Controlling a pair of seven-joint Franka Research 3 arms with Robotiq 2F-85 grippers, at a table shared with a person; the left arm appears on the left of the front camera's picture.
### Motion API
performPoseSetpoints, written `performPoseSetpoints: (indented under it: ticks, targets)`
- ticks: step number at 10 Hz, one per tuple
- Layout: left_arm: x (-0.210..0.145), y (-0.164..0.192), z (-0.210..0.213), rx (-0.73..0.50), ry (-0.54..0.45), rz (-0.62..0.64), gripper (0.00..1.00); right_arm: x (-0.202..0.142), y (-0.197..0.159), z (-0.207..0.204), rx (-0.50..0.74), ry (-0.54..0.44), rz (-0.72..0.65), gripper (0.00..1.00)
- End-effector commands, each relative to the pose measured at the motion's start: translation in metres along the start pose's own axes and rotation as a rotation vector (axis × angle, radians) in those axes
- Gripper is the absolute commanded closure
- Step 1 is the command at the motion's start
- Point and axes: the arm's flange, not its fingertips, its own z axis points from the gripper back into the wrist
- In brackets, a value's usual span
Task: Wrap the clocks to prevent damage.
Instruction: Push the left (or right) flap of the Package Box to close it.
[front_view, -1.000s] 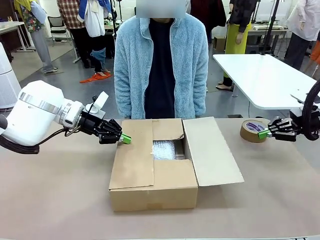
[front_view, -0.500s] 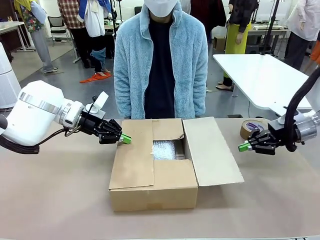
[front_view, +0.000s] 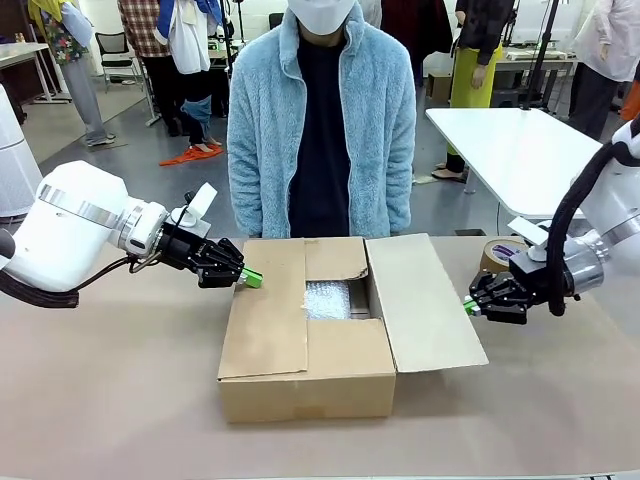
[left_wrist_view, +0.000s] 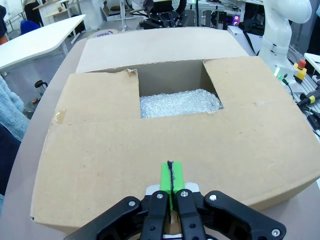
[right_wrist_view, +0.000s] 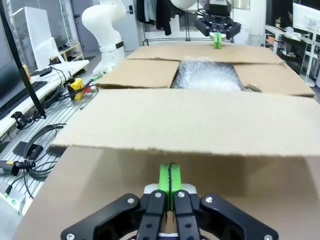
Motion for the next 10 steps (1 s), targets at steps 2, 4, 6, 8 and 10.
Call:
performPoseSetpoints:
  ticks: [2,4,6,8,10]
  targets:
    - [-0.003,-0.001,-0.003,-0.001,0.006,0.003,1.0,0.018,0.008,-0.006,-0.009,-0.137,-0.015,0.99]
    - [-0.003,-0.001,-0.003,-0.001,0.006,0.003,1.0,0.026,0.01,-0.001,-0.041,-0.315,-0.007,0.99]
    - [-0.003,-0.001,-0.003,-0.001,0.006,0.003,1.0,0.029,0.01,-0.007,-0.032,-0.377,0.006,0.99]
    - [-0.003,-0.001,-0.003,-0.001,0.006,0.003,1.0,0.033,0.011,-0.013,-0.02,-0.398,0.01,0.99]
    - [-0.003,-0.001,-0.003,-0.001,0.006,0.003,1.0,0.035,0.005,-0.026,-0.007,-0.406,0.007,0.99]
